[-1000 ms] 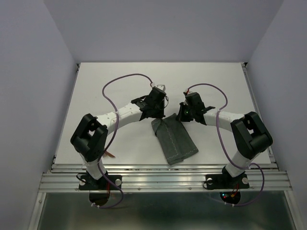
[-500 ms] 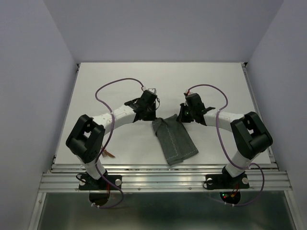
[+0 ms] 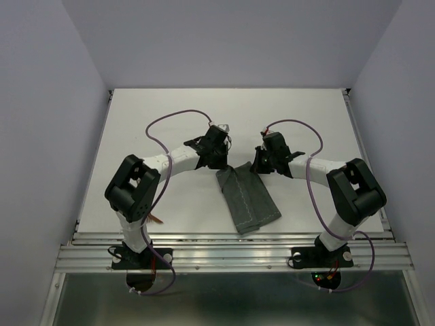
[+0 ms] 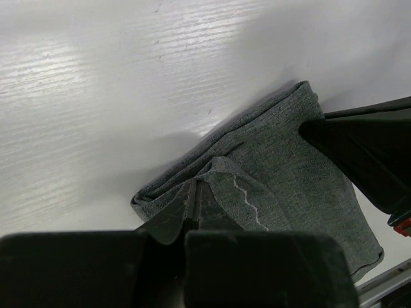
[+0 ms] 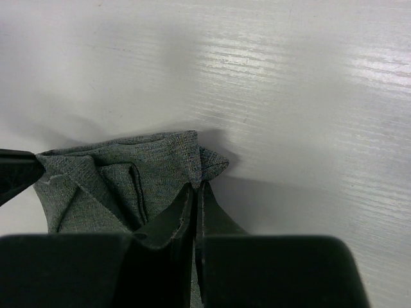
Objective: Fold the napkin into a case and place the utensils inside
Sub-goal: Pick up the 2/3-rectangle-folded napkin at the center of the board, then fold the 2/3-rectangle-folded napkin at the center of the board.
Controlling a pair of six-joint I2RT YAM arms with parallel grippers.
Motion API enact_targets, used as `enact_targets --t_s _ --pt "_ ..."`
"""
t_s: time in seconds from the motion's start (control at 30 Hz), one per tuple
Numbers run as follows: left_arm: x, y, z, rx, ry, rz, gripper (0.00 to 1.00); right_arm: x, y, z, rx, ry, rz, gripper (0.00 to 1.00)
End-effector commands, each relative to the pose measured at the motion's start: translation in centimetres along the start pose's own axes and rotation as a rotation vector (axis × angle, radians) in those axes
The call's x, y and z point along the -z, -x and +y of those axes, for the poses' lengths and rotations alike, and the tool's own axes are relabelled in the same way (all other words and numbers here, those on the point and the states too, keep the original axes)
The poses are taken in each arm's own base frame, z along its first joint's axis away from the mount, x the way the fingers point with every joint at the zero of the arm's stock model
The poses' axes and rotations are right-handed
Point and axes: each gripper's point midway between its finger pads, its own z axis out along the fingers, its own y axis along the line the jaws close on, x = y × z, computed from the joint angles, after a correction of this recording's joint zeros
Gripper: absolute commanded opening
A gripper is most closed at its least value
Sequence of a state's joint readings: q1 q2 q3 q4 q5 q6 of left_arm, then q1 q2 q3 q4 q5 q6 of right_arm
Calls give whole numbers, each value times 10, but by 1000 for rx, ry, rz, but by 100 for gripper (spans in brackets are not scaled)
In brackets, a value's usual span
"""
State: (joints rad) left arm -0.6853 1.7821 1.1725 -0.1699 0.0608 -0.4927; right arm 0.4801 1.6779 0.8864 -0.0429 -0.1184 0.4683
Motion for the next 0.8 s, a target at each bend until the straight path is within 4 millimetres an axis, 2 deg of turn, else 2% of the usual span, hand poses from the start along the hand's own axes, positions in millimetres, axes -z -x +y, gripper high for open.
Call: enact_targets --t_s 0.0,0.2,0.47,0.77 --pt "0 19 -21 -30 -71 -38 0 2 5 5 14 7 -23 1" --pt "-16 10 -17 -29 -66 0 0 3 6 5 16 7 -26 1" --pt "-28 1 -10 -31 -44 26 0 11 12 13 17 36 -47 1" --pt "-36 -11 -3 -26 -26 58 0 21 15 35 49 77 -64 1"
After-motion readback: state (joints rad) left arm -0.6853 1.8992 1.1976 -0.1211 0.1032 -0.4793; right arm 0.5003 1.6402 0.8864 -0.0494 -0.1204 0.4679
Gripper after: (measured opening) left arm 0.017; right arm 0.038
